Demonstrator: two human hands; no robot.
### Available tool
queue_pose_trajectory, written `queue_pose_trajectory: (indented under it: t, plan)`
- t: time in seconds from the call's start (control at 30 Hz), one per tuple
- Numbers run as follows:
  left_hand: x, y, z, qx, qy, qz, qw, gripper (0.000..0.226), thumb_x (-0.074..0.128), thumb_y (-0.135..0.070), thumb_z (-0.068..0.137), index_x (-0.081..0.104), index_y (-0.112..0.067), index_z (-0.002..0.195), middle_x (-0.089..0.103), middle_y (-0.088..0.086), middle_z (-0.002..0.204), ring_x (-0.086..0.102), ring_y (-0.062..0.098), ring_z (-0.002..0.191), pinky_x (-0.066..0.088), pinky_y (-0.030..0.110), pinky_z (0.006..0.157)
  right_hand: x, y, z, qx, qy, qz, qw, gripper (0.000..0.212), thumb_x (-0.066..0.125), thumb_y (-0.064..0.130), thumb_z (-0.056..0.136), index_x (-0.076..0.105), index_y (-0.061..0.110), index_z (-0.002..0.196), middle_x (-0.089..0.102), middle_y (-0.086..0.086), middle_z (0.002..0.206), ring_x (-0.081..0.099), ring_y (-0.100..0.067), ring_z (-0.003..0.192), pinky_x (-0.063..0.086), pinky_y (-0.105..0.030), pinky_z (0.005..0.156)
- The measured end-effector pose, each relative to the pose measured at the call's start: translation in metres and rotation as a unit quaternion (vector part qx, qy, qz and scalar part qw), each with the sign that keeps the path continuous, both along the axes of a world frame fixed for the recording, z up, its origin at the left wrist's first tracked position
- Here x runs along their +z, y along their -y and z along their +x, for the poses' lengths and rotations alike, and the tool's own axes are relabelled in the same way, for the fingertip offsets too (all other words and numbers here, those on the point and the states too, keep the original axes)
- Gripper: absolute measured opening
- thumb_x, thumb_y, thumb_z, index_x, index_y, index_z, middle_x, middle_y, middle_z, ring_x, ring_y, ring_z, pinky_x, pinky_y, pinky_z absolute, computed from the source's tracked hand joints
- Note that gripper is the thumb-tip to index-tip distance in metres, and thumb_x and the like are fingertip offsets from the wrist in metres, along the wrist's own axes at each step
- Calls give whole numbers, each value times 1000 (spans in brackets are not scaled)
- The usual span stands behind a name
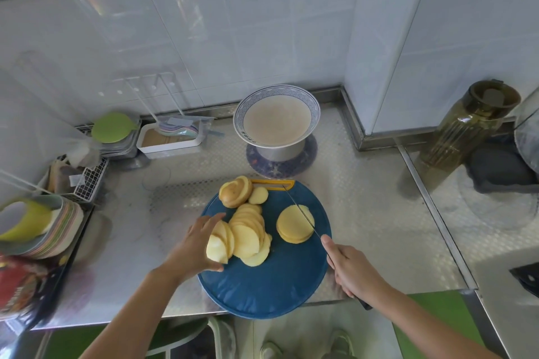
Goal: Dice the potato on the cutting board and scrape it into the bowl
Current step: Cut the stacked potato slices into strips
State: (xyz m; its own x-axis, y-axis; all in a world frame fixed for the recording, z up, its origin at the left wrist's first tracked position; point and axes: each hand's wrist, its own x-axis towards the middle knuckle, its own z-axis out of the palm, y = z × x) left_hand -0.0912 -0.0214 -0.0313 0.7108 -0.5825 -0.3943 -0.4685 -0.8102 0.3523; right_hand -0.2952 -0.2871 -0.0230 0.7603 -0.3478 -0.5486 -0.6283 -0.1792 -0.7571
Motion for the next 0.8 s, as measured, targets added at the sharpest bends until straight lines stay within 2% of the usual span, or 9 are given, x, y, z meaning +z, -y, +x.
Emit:
queue_pose_trajectory:
  t: [0.1,0.27,0.4,0.53,0.67,0.8]
  plan:
    - [-4,-1,-5,11,22,-14,1000,104,84,-40,63,19,-40,145,27,-5,139,34,19,128,39,30,101,2,-1,2,-3,4,14,1000,55,33,58,99,31,13,66,27,6,42,27,-10,30,25,-22,36]
    - [-3,-3,-6,28,11,-39,999,98,83,-40,68,23,-40,146,33,-6,138,40,16,124,35,23,96,0,-2,4,-1,4,7,1000,56,32,58,99,32,13,66,30,5,40,30,-11,30,28,-24,38]
    - [-1,-2,-11,56,29,-61,996,93,85,-37,65,30,-33,141,36,-6,138,41,17,122,37,27,98,-2,-3,6,5,1,1,1000,57,31,59,99,34,12,67,33,4,41,33,-11,30,33,-26,41]
    - [-4,1,-22,73,83,-49,993,92,82,-36,68,29,-25,142,37,-1,136,42,20,121,41,32,97,-4,-3,8,2,3,-7,1000,58,30,59,99,34,11,67,33,3,43,32,-11,30,33,-26,42]
    - [-9,0,-28,92,104,-54,989,93,82,-32,70,30,-18,145,39,6,137,47,25,117,46,33,89,-7,-2,8,-1,2,-18,1000,58,29,60,99,35,11,68,33,3,41,33,-11,30,33,-25,42]
    - [-4,7,-26,115,103,-67,986,95,84,-37,67,34,-15,144,43,6,134,52,27,112,48,33,82,-8,1,9,-7,7,-17,1000,58,30,60,98,35,10,69,30,4,42,31,-11,30,30,-24,40]
